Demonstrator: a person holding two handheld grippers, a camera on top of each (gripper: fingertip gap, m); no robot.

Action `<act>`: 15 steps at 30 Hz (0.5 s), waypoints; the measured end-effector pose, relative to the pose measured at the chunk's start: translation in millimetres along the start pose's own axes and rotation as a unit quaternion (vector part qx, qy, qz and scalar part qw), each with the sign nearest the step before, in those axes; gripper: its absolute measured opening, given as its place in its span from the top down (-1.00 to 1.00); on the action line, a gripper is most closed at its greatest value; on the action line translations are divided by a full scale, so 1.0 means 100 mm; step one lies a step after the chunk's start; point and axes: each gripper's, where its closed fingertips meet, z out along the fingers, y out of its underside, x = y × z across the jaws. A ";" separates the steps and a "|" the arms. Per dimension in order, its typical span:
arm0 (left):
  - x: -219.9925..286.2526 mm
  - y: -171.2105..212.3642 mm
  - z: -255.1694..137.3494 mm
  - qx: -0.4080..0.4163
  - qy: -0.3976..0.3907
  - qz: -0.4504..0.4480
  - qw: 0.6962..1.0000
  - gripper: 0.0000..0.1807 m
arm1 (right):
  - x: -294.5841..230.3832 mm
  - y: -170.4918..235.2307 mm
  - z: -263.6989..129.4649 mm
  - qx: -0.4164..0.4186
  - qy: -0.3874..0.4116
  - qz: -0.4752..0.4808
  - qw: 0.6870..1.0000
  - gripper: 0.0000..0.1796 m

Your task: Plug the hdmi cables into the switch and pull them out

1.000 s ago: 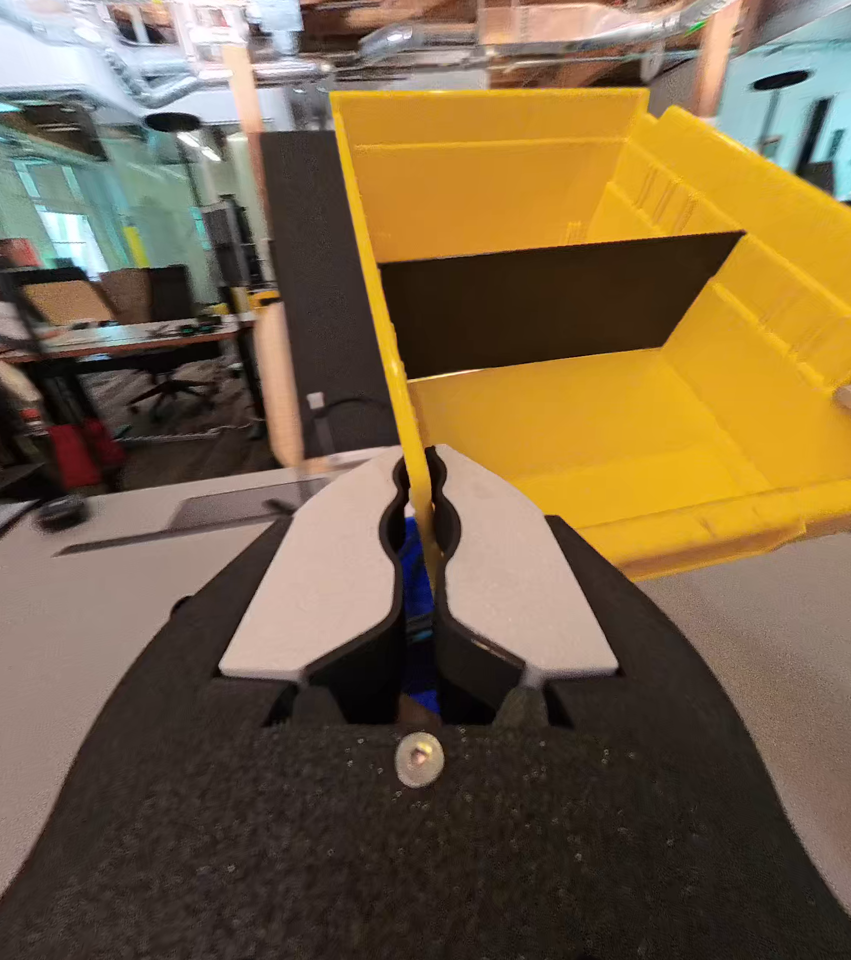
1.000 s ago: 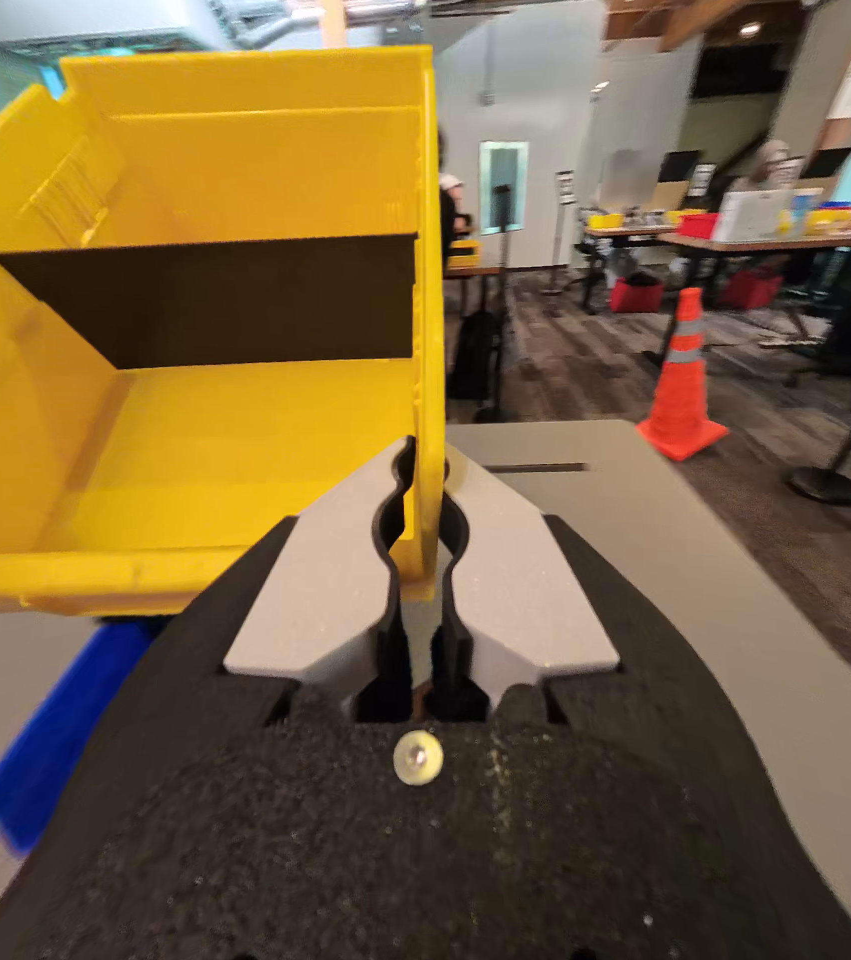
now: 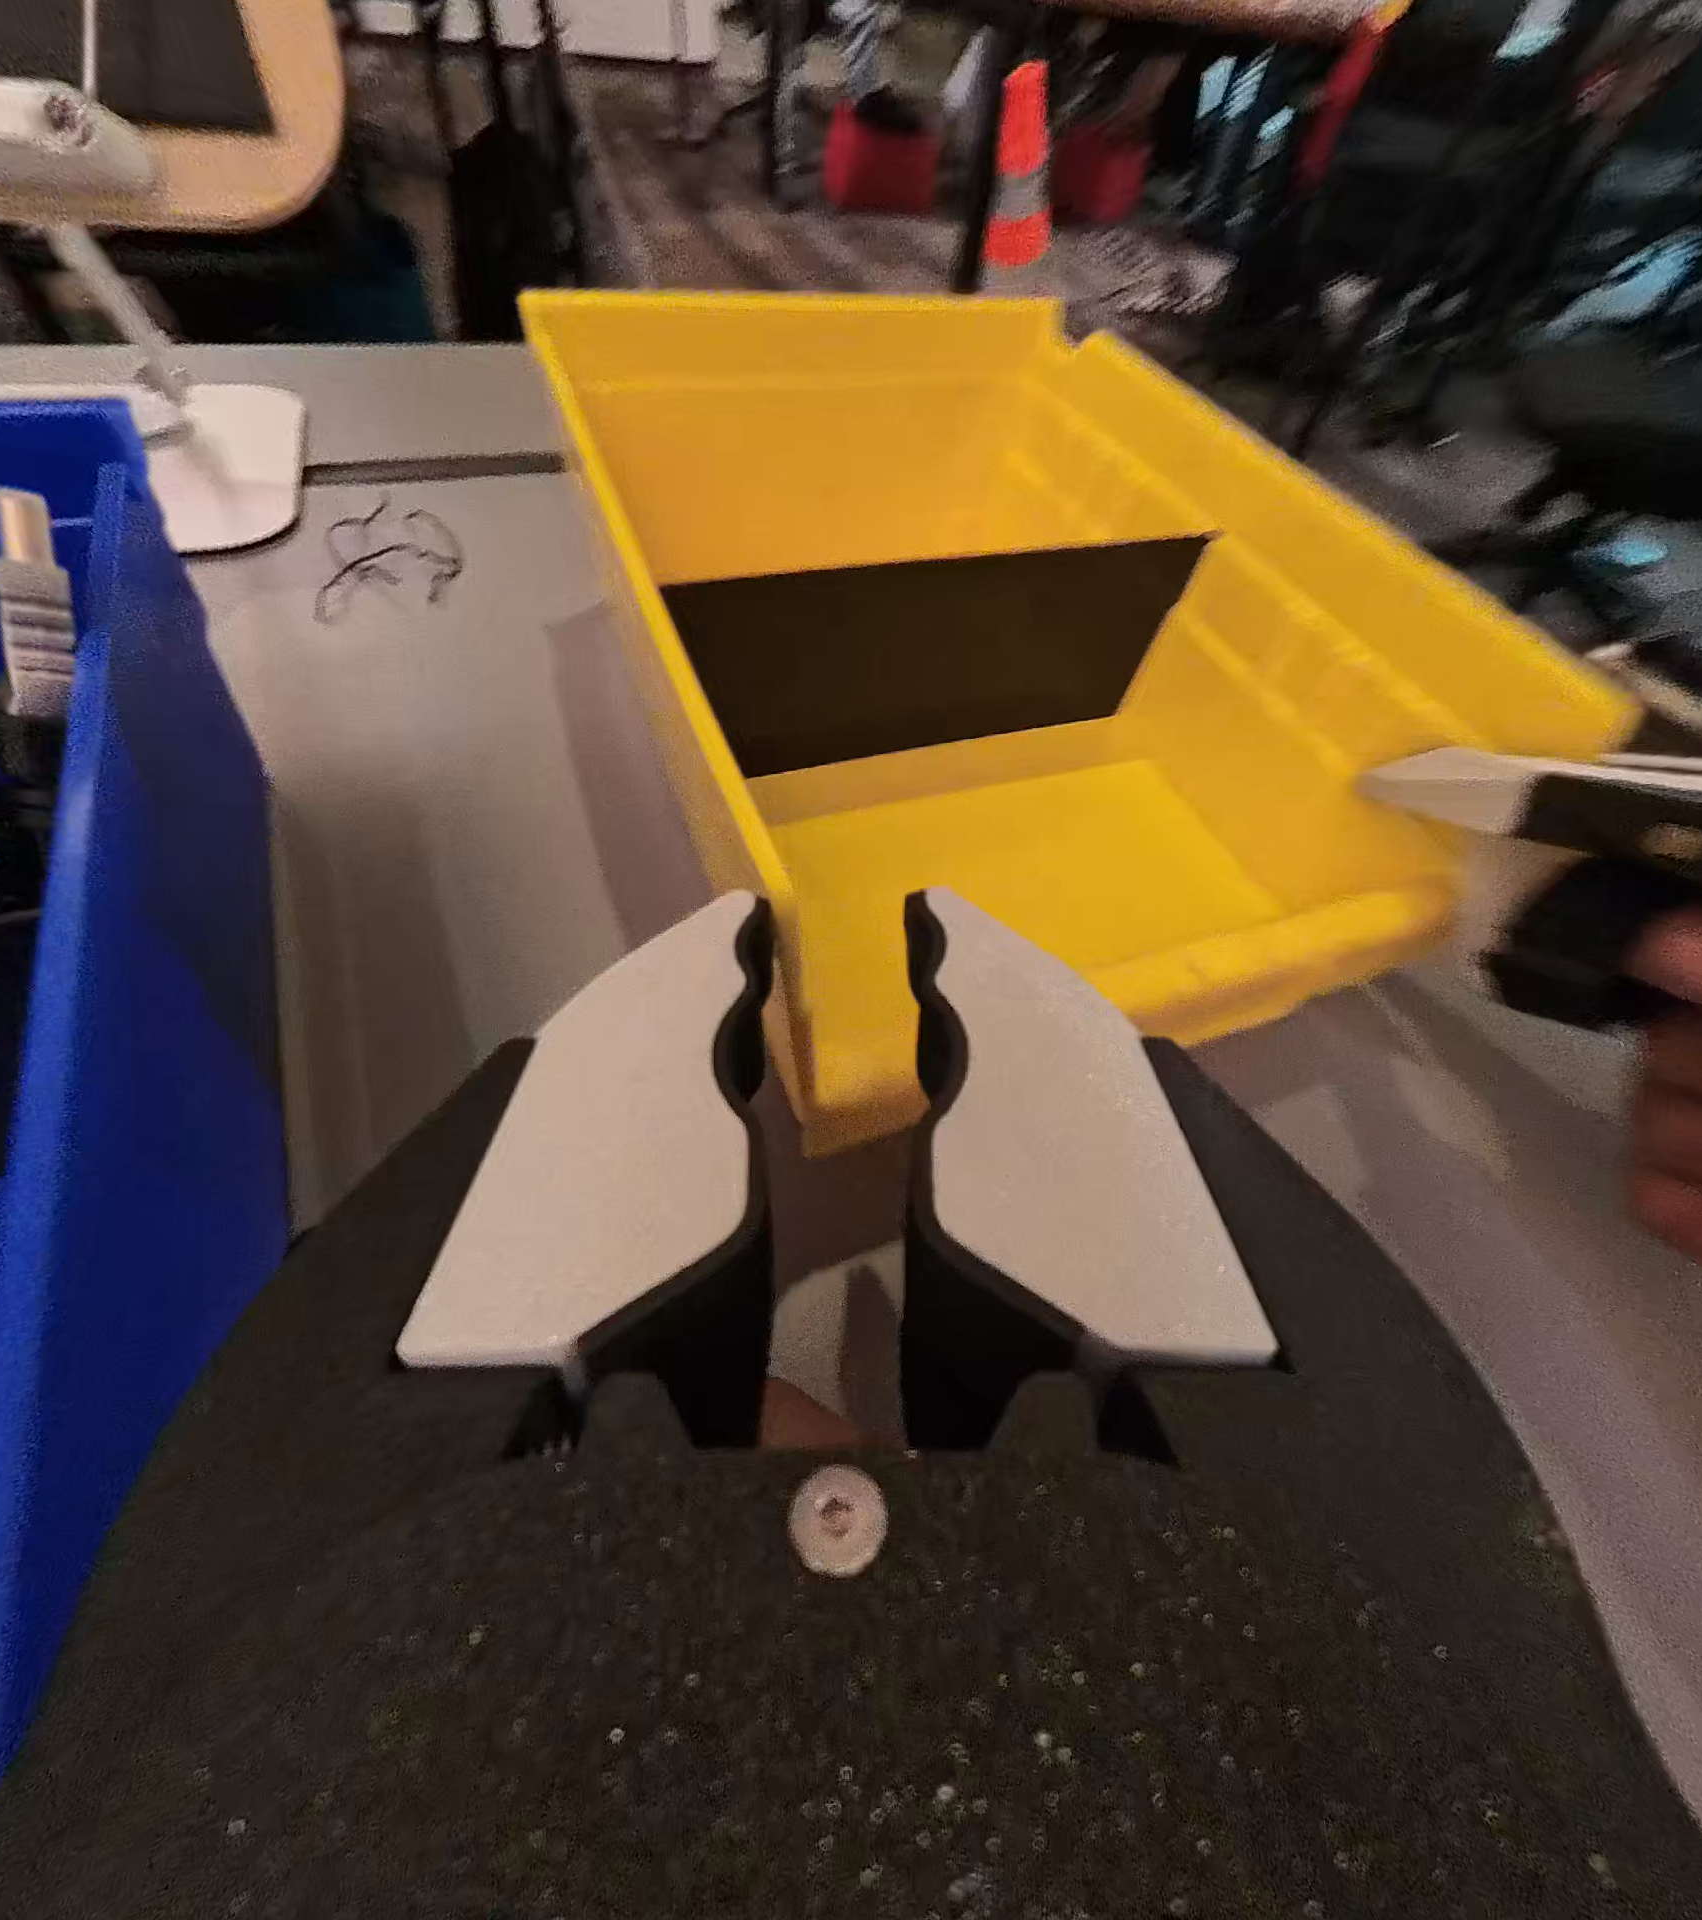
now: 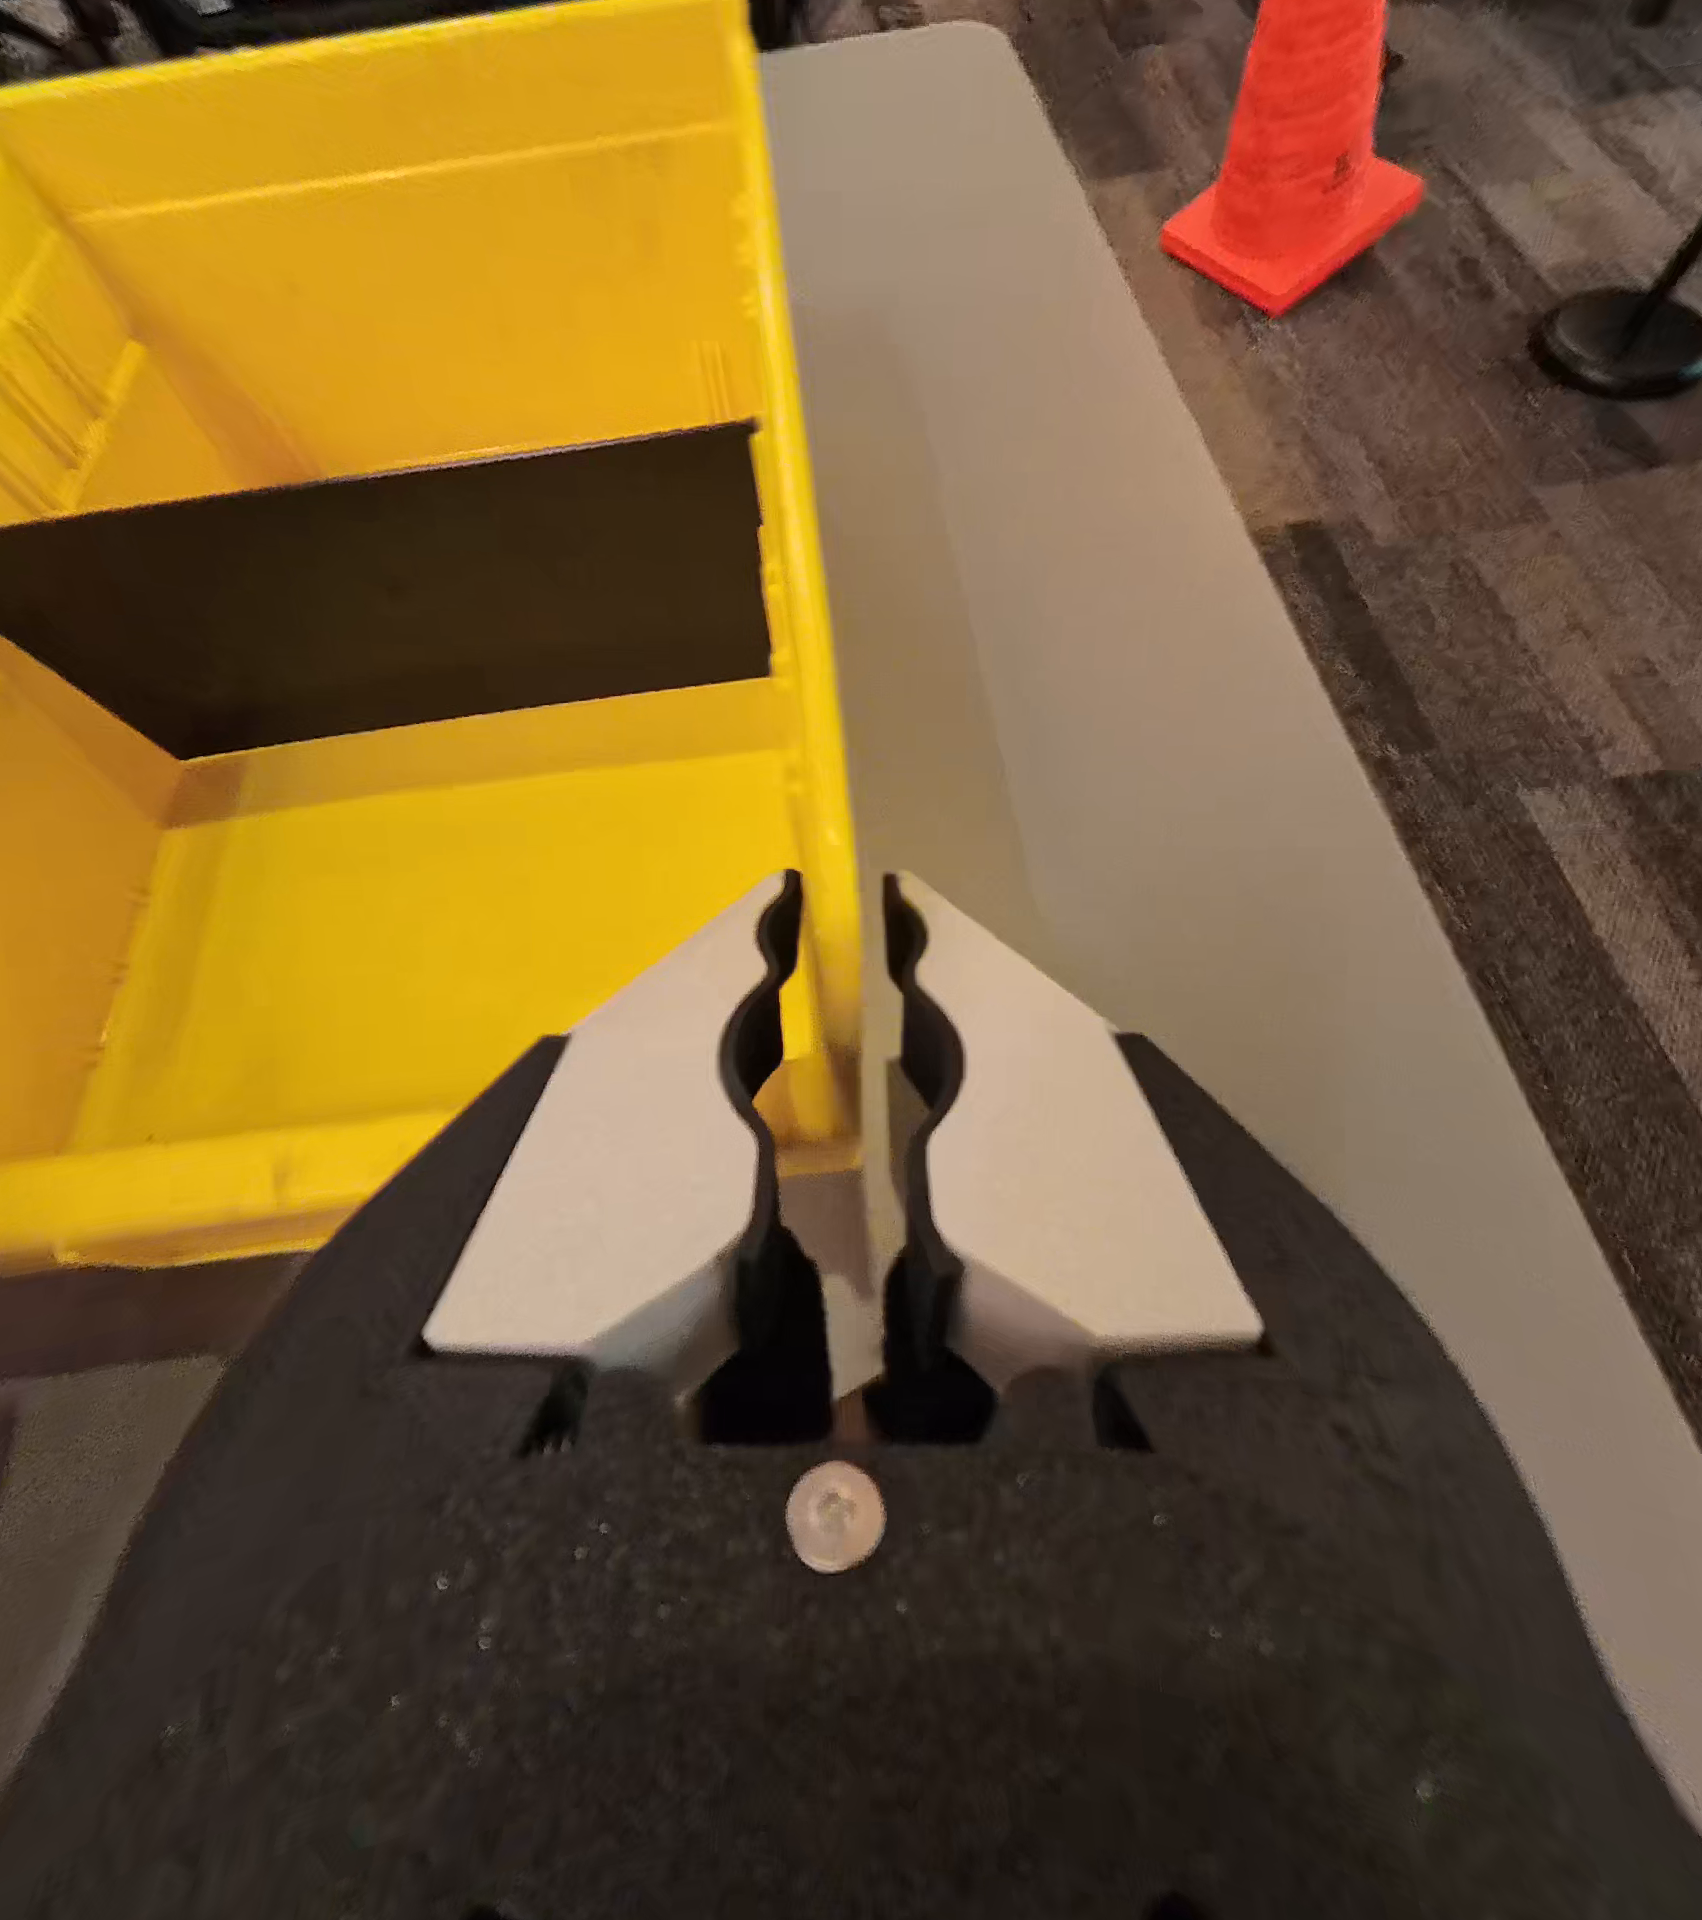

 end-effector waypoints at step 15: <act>-2.70 0.21 -1.90 0.030 -0.113 -0.012 0.993 0.53 | -1.97 -0.55 -0.93 0.216 -0.147 -0.042 0.964 0.62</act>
